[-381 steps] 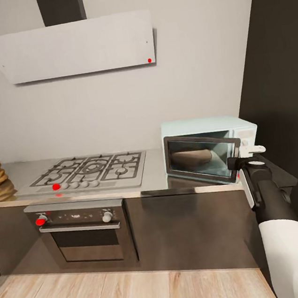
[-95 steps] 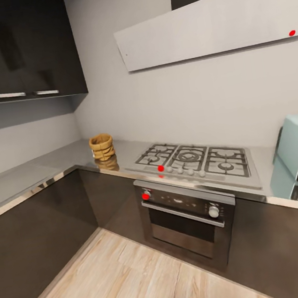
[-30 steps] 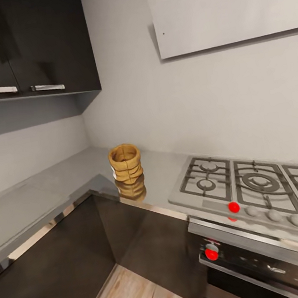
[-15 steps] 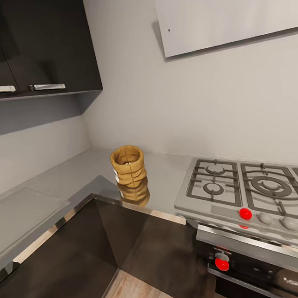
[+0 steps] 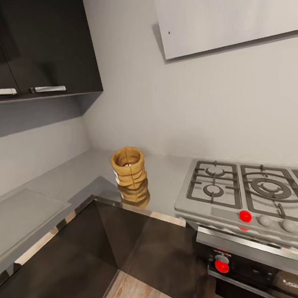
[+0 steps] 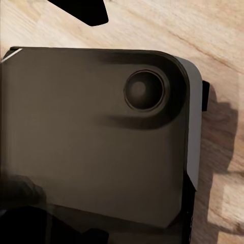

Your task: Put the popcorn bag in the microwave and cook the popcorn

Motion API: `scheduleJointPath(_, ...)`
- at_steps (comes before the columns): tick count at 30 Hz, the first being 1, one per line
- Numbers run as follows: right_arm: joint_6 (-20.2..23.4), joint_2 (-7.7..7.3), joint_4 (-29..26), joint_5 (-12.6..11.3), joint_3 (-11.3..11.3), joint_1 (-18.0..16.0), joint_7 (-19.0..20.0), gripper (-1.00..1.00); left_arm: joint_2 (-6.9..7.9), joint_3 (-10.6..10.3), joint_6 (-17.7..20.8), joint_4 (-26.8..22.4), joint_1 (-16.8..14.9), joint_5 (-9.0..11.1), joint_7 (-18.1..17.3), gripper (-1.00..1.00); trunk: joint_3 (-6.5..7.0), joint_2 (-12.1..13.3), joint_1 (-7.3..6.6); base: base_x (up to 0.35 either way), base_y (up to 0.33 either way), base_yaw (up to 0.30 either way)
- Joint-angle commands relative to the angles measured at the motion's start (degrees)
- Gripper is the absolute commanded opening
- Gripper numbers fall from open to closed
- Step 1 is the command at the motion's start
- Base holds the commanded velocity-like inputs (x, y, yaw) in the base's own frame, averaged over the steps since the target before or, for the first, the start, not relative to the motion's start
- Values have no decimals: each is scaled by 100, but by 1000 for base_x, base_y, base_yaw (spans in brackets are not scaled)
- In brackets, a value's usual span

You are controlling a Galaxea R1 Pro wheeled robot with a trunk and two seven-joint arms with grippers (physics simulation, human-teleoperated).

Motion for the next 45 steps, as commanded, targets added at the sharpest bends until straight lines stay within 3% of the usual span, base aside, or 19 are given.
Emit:
scheduleJointPath(1,-32,-6,18,33,-49,-8,13,100,-4,13,-15,1,-2,44,18,100,13,38,-23,0,0,0)
scheduleJointPath(45,-32,11,18,16,-57,-7,-41,100,-1,13,-15,1,-2,44,28,100,803,1803,-989,0,0,0)
